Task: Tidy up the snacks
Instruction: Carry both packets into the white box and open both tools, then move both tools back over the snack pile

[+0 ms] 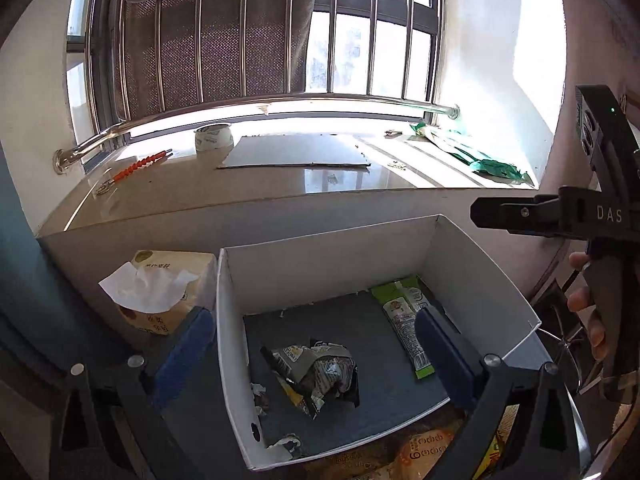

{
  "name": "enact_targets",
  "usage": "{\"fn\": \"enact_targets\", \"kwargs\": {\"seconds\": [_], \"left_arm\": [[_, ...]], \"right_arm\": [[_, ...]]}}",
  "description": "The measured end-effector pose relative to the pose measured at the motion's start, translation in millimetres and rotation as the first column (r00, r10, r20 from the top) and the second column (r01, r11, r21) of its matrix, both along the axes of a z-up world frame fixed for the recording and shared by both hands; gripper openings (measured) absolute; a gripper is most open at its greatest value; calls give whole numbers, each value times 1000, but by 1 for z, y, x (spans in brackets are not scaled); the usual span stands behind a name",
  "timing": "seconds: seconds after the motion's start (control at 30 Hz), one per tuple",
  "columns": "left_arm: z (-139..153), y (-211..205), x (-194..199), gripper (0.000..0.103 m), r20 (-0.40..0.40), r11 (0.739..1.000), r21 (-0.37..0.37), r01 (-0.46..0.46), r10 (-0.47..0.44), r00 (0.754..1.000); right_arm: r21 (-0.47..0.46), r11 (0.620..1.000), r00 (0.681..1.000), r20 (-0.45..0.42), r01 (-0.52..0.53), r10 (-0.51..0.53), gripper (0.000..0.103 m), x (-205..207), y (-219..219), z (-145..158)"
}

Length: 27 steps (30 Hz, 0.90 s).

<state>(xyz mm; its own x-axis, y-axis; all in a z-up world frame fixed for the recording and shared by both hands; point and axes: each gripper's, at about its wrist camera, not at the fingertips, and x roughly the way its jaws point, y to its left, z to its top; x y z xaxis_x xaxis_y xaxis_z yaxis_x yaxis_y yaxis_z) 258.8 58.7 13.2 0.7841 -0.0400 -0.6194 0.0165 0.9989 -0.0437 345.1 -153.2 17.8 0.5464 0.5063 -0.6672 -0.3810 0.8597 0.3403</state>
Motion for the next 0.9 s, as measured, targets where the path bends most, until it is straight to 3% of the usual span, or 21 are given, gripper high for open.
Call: {"fn": "enact_targets", "kwargs": {"seconds": [0.07, 0.13, 0.2, 0.27, 0.43, 0.63, 0.9], "left_arm": [[8, 4, -18, 103, 48, 1000, -22, -3, 4, 999], [15, 11, -34, 103, 93, 997, -58, -42, 47, 995], [20, 16, -48, 103, 120, 995, -70, -65, 73, 990], [25, 19, -64, 103, 125, 994, -85, -67, 77, 989], [29, 15, -109, 103, 120, 990, -136, -35, 51, 991], [4, -5, -166, 103, 92, 990, -137, -37, 50, 995], [-30, -32, -243, 103, 54, 990, -134, -32, 39, 998]], "right_arm": [[59, 998, 1000, -18, 9, -8, 103, -9, -9, -1], [114, 993, 999, 34, 26, -30, 103, -24, -17, 2], [104, 994, 997, 74, 25, -33, 103, -43, -23, 4], [43, 999, 998, 55, 5, -7, 103, -63, -25, 2], [123, 991, 987, 154, -61, 42, 103, -136, -53, 4], [77, 993, 981, 179, -88, 73, 103, -211, -67, -21], [-83, 996, 978, 206, -25, 42, 103, -294, -86, -64]]}}
